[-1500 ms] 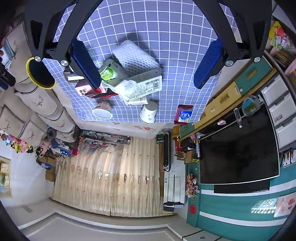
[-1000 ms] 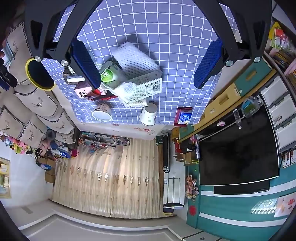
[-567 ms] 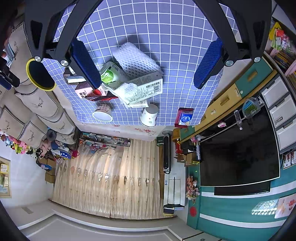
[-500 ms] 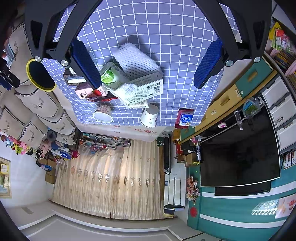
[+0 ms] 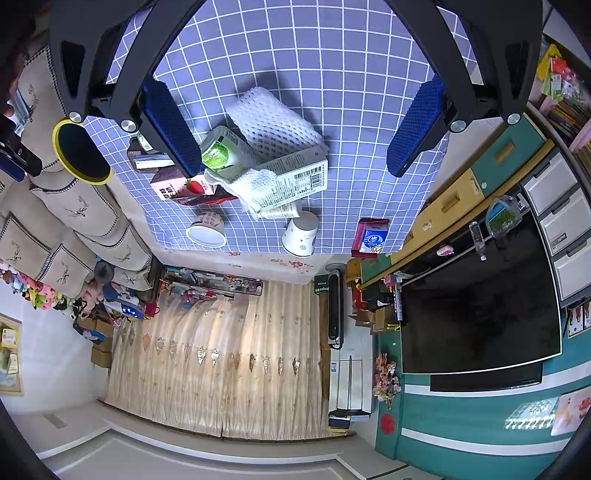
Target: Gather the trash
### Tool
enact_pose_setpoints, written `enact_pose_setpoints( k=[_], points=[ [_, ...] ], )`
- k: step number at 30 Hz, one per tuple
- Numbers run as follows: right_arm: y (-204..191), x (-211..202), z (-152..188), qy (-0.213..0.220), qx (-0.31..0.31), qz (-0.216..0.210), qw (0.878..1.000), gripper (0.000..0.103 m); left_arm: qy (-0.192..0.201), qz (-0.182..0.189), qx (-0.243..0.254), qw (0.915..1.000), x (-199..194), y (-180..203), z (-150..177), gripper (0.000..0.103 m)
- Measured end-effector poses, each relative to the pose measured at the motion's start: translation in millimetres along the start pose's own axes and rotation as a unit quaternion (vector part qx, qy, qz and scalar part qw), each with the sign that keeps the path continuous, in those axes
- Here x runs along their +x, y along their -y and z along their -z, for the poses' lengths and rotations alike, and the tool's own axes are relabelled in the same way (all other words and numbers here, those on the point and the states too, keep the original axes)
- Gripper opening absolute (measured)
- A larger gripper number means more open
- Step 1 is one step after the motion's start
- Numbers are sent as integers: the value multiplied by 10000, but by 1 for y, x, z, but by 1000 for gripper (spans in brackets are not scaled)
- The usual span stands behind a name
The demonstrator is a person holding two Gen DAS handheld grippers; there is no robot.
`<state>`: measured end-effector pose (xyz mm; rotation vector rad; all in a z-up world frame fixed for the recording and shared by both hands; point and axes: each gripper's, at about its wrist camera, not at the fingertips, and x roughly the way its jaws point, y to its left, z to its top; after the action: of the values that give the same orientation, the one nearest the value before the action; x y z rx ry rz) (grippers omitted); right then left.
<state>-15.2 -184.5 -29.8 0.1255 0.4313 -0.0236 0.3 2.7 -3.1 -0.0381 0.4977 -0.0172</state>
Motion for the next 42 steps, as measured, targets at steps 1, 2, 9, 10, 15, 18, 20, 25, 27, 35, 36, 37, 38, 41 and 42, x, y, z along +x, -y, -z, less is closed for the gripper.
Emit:
enact_pose_setpoints(
  k=[1, 2, 9, 10, 15, 18, 20, 25, 27, 35, 36, 37, 38, 41, 42],
  points=[
    [0, 0, 0, 4, -1, 4, 10000, 97, -1, -2, 0, 10000, 0, 0, 0, 99],
    [0, 1, 1, 3, 2, 7, 10000, 97, 0, 0, 0, 10000, 0, 0, 0, 99],
    [-1, 2, 2, -33, -4, 4, 10000, 97, -14, 15, 22, 10000, 1, 3, 2, 99],
    [-1, 2, 3, -35, -5, 0, 10000, 97, -17, 19, 24, 10000, 2, 3, 3, 99],
    [-2, 3, 3, -38, -6, 7, 10000, 97, -18, 16, 25, 10000, 2, 4, 3, 99],
    [-2, 3, 3, -42, -7, 7, 10000, 97, -18, 16, 22, 10000, 2, 4, 3, 99],
    [-2, 3, 2, -39, -12, 5, 10000, 97, -18, 14, 19, 10000, 2, 4, 4, 99],
    [-2, 4, 3, -54, -14, 4, 10000, 97, -44, 35, 24, 10000, 2, 5, 5, 99],
    [-2, 4, 3, -56, -13, 6, 10000, 97, -54, 39, 27, 10000, 3, 6, 6, 99],
    [-3, 4, 3, -61, -11, 7, 10000, 97, -94, 52, 31, 9999, 9, 6, 5, 99],
    [-3, 5, 2, -61, -14, 13, 10000, 97, -95, 54, 32, 9999, 9, 7, 6, 99],
    [-3, 5, 2, -62, -11, 14, 10000, 97, -94, 55, 31, 9999, 9, 6, 5, 99],
    [-3, 5, 2, -67, -10, 9, 10000, 97, -96, 54, 31, 9999, 9, 6, 5, 99],
    [-3, 5, 2, -66, -13, 9, 10000, 97, -114, 56, 35, 9999, 9, 6, 5, 99],
    [-3, 5, 2, -68, -15, 8, 10000, 97, -115, 56, 32, 9999, 9, 6, 5, 99]
  ],
)
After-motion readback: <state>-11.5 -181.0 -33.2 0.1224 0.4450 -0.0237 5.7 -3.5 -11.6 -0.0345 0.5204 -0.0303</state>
